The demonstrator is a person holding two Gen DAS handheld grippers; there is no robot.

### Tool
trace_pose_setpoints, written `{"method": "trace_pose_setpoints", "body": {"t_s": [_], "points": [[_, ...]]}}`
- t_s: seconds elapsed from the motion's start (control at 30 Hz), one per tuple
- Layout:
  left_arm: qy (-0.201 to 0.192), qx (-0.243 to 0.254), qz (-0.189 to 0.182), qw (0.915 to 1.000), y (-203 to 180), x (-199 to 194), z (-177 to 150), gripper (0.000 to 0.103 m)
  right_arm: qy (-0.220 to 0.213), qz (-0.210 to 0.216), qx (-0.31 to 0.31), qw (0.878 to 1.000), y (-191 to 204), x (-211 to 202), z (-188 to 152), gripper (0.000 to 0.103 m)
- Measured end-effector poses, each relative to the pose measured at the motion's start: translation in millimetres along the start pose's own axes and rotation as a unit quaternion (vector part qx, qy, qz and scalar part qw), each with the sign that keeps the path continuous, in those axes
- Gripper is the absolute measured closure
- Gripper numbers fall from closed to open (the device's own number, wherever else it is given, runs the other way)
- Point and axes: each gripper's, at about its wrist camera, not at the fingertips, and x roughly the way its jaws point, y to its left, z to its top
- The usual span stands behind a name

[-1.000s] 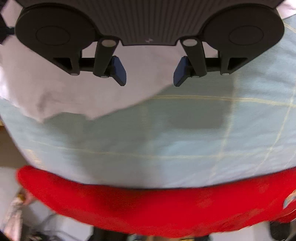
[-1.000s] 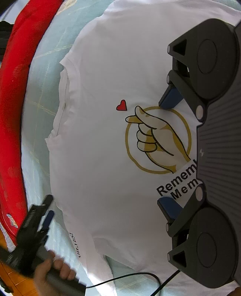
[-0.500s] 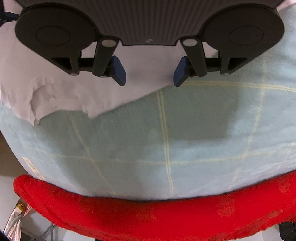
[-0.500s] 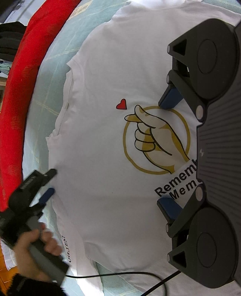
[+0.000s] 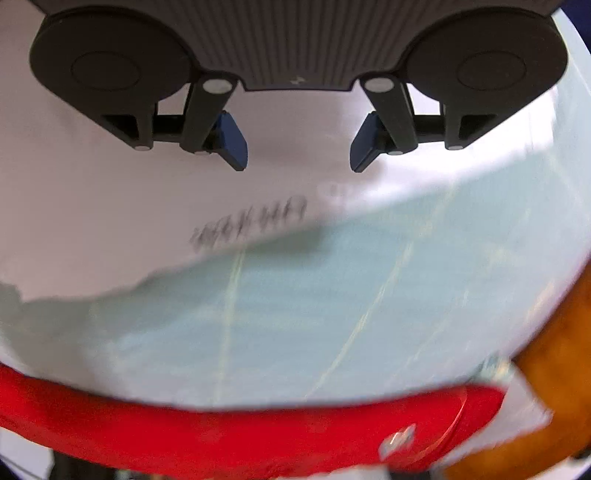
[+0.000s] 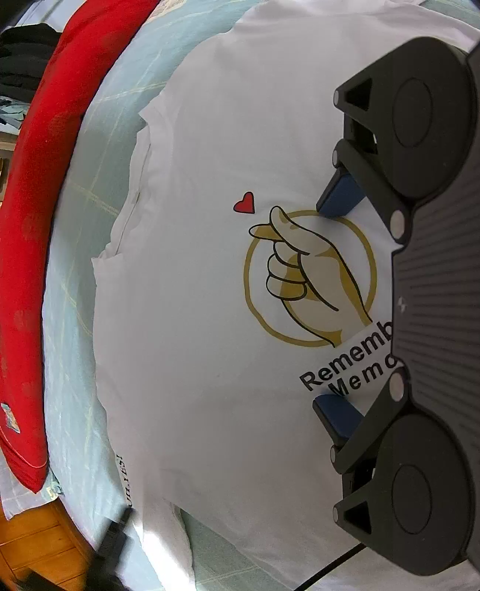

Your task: Fold clothes

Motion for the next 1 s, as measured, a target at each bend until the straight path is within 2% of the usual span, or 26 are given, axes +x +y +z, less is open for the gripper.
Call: {"method": "trace_pose_setpoints", "body": {"t_s": [0.13, 0.2, 0.27, 0.37, 0.47, 0.57, 0.63, 0.7, 0.73, 0.77, 0.83, 0.9, 0.97, 1.0], "points": [[0.020, -0.075, -0.016, 0.9969, 28, 3, -30, 0.031, 0.002, -0.003, -0.008, 1.000, 1, 1, 1, 0.000], [0.034, -0.076, -0.017, 0.9964, 33, -3, -37, 0.031, 0.005, -0.002, -0.010, 1.000, 1, 2, 2, 0.000], [0.040, -0.066, -0.015, 0.9969, 37, -9, -30, 0.033, 0.006, -0.001, -0.011, 1.000, 1, 2, 3, 0.000], [-0.008, -0.046, -0.001, 0.9989, 41, -16, -13, 0.033, 0.007, -0.001, -0.012, 1.000, 1, 2, 3, 0.000], [-0.009, -0.068, 0.016, 0.9975, 55, 2, -2, 0.033, 0.006, -0.005, -0.013, 1.000, 4, 2, 2, 0.000], [0.019, -0.109, 0.032, 0.9934, 74, 22, -20, 0.030, 0.007, -0.004, -0.014, 1.000, 4, 1, 1, 0.000], [0.010, -0.139, 0.028, 0.9899, 86, 17, -39, 0.030, 0.008, -0.002, -0.015, 1.000, 3, 1, 1, 0.000], [0.020, -0.148, 0.043, 0.9878, 88, 7, -50, 0.030, 0.008, -0.001, -0.018, 1.000, 3, 1, 1, 0.000], [0.026, -0.147, 0.048, 0.9877, 85, 1, -51, 0.032, 0.008, 0.000, -0.020, 1.000, 3, 0, 0, 0.000], [0.027, -0.145, 0.046, 0.9879, 81, -7, -50, 0.039, 0.008, 0.000, -0.021, 1.000, 3, 0, 0, 0.000], [0.013, -0.141, 0.017, 0.9898, 68, -26, -44, 0.039, 0.011, 0.005, -0.022, 1.000, 2, -1, 1, 0.000], [-0.015, -0.127, -0.044, 0.9908, 45, -44, -35, 0.039, 0.013, 0.011, -0.021, 1.000, 0, -5, 3, 0.000], [-0.040, -0.110, -0.113, 0.9867, 17, -61, -28, 0.038, 0.010, 0.017, -0.017, 1.000, -2, -9, 4, 0.000], [-0.050, -0.104, -0.154, 0.9813, 1, -65, -25, 0.038, 0.009, 0.018, -0.013, 1.000, -4, -12, 5, 0.000]]}}
